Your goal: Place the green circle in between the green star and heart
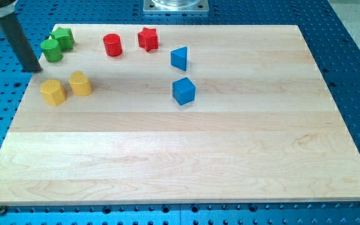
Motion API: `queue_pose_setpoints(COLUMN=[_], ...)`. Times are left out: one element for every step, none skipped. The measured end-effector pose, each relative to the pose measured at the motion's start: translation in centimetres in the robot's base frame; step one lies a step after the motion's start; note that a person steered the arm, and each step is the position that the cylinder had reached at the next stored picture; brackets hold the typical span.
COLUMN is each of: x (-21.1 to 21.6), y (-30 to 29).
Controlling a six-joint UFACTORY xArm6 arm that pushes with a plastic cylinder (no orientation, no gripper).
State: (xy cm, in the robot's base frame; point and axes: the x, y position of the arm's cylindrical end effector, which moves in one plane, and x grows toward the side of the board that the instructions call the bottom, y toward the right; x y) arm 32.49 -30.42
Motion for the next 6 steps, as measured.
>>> queue_pose_setpoints(x=[-3.6, -5.0, -4.2, -2.6, -2.6, -3.6], y=[0.0, 0.1, 2.6, 4.8, 1.8, 3.8])
